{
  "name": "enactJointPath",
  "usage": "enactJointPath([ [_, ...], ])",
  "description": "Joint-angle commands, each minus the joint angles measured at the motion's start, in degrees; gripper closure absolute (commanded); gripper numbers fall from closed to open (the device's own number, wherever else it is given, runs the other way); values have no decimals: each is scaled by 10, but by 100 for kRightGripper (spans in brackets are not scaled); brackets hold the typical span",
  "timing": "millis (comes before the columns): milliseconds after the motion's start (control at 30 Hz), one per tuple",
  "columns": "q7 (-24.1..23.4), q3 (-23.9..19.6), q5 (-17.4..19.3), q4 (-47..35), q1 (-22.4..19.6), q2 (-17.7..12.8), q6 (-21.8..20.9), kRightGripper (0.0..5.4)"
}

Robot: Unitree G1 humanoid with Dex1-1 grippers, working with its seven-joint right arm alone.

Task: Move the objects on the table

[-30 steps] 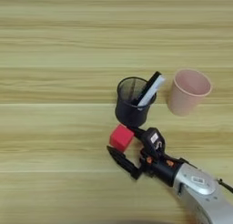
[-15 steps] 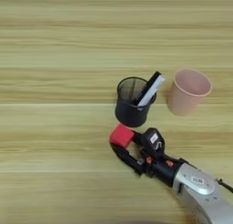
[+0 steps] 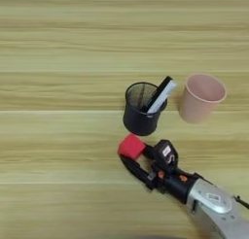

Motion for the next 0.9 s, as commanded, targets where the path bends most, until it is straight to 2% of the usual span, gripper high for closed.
enactJointPath([
  [33, -18, -30, 7, -48, -5, -12, -1, 304],
  [533, -51, -108, 4, -122, 33, -42, 49, 304],
  [900, -62, -145, 6, -115, 22, -45, 77, 304],
])
